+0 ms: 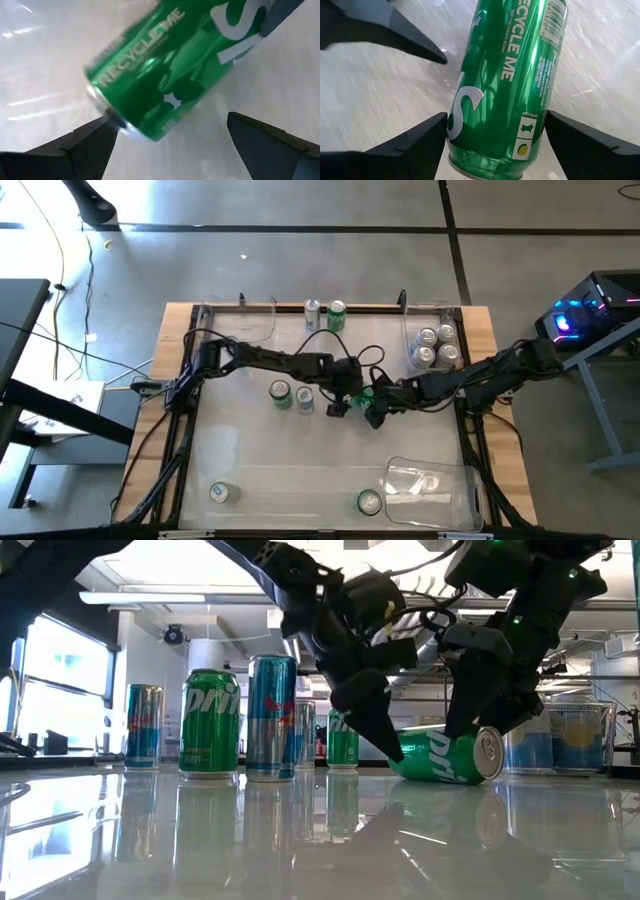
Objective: Sort soda cans
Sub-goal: Put the middle right green soda can into the bottom transparent bin
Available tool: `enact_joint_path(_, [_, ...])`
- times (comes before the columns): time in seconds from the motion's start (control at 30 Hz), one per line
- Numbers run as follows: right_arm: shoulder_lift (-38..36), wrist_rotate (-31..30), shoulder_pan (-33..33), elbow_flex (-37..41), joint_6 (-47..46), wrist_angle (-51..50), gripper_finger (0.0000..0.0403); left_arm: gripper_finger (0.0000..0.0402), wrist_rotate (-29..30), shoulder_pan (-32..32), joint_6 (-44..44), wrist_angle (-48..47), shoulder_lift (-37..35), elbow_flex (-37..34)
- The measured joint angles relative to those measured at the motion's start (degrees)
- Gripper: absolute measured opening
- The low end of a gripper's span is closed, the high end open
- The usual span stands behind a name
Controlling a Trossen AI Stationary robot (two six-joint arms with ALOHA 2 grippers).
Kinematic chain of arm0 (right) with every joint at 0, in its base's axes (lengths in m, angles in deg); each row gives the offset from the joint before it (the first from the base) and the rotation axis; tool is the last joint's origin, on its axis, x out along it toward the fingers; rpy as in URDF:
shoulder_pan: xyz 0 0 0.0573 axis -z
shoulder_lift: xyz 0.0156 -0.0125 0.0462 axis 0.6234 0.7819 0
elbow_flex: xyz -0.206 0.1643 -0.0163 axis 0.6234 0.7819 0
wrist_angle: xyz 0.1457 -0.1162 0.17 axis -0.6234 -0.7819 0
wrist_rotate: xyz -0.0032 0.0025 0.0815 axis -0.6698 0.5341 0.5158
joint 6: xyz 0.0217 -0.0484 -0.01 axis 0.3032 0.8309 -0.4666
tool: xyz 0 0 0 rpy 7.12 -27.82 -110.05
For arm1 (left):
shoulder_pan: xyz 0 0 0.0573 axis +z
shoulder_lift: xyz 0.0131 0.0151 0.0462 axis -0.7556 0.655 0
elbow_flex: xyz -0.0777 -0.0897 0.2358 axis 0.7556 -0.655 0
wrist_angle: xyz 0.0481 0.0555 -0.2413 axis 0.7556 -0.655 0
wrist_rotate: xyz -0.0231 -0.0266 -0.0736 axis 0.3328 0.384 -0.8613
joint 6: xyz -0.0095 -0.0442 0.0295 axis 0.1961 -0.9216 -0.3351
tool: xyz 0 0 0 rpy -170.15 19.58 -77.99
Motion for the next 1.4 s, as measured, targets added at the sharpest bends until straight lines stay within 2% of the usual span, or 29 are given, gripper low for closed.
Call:
enact_joint_path(0.13, [0.00,0.86,0.07,0.02,0.22,-0.19,0.0318,0.0365,3.99,-0.56,3.59,-1.53,-1.79,0.08])
enact_joint_path(0.3, [-0.04,2.70,0.13,0.04,3.53,-0.05,0.0318,0.0365,17.30,-2.82,12.69,-5.33,-1.96,0.07])
enact_joint_path(0.57, [-0.04,8.15,2.25,0.04,9.68,0.00,0.0318,0.0365,13.85,-4.94,21.60,3.31,-1.52,0.06])
enact_joint_path(0.73, [-0.04,10.84,3.51,0.09,15.16,0.56,0.0318,0.0365,7.57,-5.36,24.67,7.24,-0.69,0.11])
enact_joint_path(0.83, [-0.01,11.69,3.78,-0.31,16.94,0.66,0.0318,0.0365,7.03,-5.29,25.72,7.60,0.66,0.11])
enact_joint_path(1.13, [0.00,12.20,3.72,-2.42,19.52,0.27,0.0318,0.0361,6.78,-4.15,22.15,6.71,3.75,0.22])
enact_joint_path(1.4, [-2.06,10.43,2.90,-2.47,19.51,-0.68,0.0317,0.0301,7.45,-4.30,18.64,5.80,3.62,0.22])
